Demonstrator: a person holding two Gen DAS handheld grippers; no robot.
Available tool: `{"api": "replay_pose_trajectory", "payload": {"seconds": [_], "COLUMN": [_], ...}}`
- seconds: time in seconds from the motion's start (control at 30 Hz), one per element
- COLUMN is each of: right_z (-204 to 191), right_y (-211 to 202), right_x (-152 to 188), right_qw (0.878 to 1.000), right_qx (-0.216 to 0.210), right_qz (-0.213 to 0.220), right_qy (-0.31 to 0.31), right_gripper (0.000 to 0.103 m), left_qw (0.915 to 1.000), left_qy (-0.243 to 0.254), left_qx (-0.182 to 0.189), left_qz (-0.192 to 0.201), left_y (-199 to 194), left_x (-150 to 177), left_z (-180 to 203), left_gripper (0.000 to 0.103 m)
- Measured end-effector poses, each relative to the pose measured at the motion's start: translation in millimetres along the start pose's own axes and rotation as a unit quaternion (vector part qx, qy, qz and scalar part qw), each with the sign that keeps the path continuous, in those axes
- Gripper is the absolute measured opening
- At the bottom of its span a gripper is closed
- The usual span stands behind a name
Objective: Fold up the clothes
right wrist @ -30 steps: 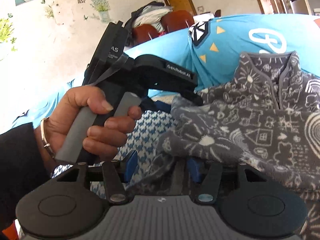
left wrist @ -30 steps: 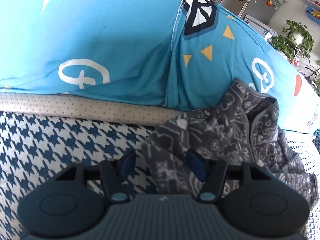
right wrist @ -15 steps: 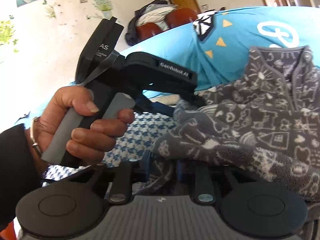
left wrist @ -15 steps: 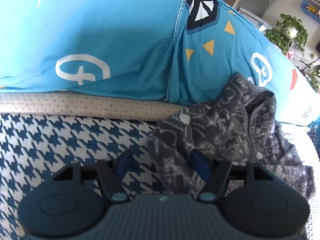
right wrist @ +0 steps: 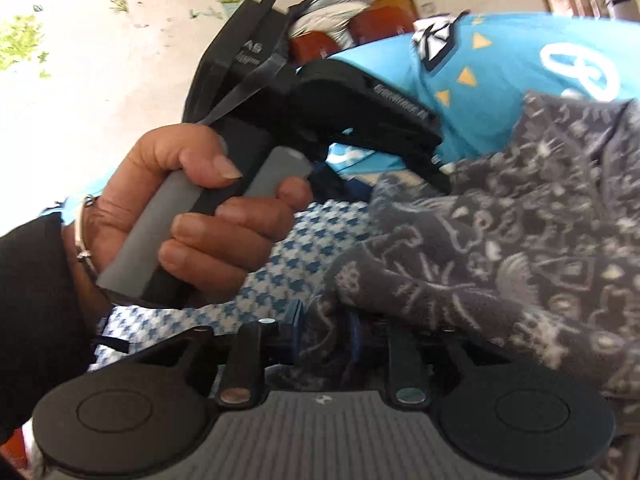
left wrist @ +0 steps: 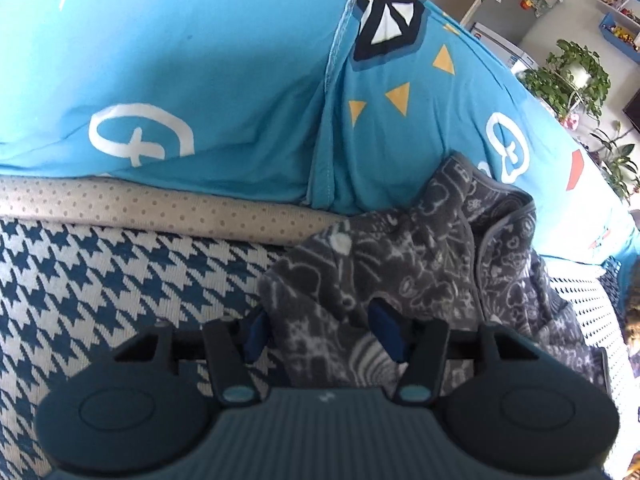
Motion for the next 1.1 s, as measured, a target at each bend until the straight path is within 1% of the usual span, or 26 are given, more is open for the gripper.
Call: {"api": "replay_pose_trajectory", "payload": {"seconds": [0.07,0.13,0.2,0.27,0.33,0.37,0.43,0.5,0.53,0.57,0.6,0.63,0.7,0.73,0.83,0.97,1.03,1.1], "right_z": [-0.2,-0.9,-3.1,-3.4,-5.3,-6.0,-3.4,0.0,1.8,2.9,2.9,2.8,1.7,1.0,-1.4,-3.0,-5.4,-11.2], "right_y": [-4.6,-8.0,-8.7,-6.0,-5.2,-7.0,-3.3,0.6,2.3,4.2,6.5,8.7,12.9,14.6,18.0,24.3,24.8,25.3], "right_x": [-0.6,-1.3,-3.3,-8.7,-10.9,-10.2,-13.1,-13.8,-13.9,-14.0,-14.3,-14.5,-14.0,-13.4,-11.2,-6.0,-5.3,-5.2], "right_qw": [1.0,1.0,1.0,0.999,0.999,0.999,0.999,0.998,0.998,0.999,0.999,0.999,0.999,1.0,0.999,0.999,0.999,0.998], "right_qx": [0.012,0.021,0.026,0.027,0.023,0.024,0.032,0.038,0.036,0.033,0.027,0.02,0.008,0.001,-0.023,-0.042,-0.047,-0.054], "right_qz": [0.007,0.013,0.017,0.02,0.024,0.026,0.032,0.033,0.03,0.027,0.024,0.02,0.016,0.015,0.008,-0.011,-0.012,-0.013], "right_qy": [-0.004,-0.004,0.001,0.007,0.016,0.019,0.021,0.025,0.03,0.033,0.033,0.032,0.028,0.026,0.024,0.025,0.02,0.005], "right_gripper": [0.032,0.037,0.041,0.043,0.05,0.053,0.053,0.052,0.052,0.047,0.035,0.029,0.026,0.026,0.026,0.026,0.033,0.051], "left_qw": [0.9999,0.9996,0.9994,0.9994,0.9994,0.9993,0.9993,0.9995,0.9996,0.9997,0.9998,0.9998,0.9996,0.9994,0.9985,0.9966,0.9971,0.9964], "left_qy": [0.011,0.025,0.031,0.032,0.033,0.033,0.035,0.03,0.025,0.021,0.021,0.021,0.021,0.021,0.02,0.011,0.002,-0.011], "left_qx": [0.002,0.004,0.006,0.008,0.009,0.01,0.011,0.012,0.012,0.011,0.004,-0.003,-0.016,-0.023,-0.044,-0.076,-0.07,-0.076], "left_qz": [-0.007,-0.011,-0.013,-0.011,-0.01,-0.01,-0.008,-0.005,-0.003,-0.001,0.002,0.006,0.012,0.015,0.024,0.03,0.032,0.035], "left_y": [0.5,-0.8,-1.4,-1.4,-1.5,-1.5,-1.6,-1.6,-1.5,-1.4,-1.1,-0.7,-0.1,0.1,0.9,5.1,5.2,3.3], "left_x": [2.8,5.3,6.8,7.6,8.3,8.7,9.4,7.9,6.3,4.8,3.5,2.3,-0.2,-1.5,-5.2,-6.7,-7.2,-9.5], "left_z": [0.4,2.8,4.5,5.1,5.7,6.0,6.6,6.7,6.7,6.6,6.1,5.7,4.9,4.5,2.7,-11.4,-15.1,-19.9], "left_gripper": [0.057,0.064,0.069,0.069,0.065,0.056,0.036,0.025,0.021,0.02,0.018,0.017,0.016,0.016,0.016,0.016,0.016,0.016]}}
Point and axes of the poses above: each gripper's, at about its wrist camera, not at the fingertips, and y roughly the way its jaws point, z to its right, x to its underside, the point moved 9 cm from there along y, roughly the way its jaws point
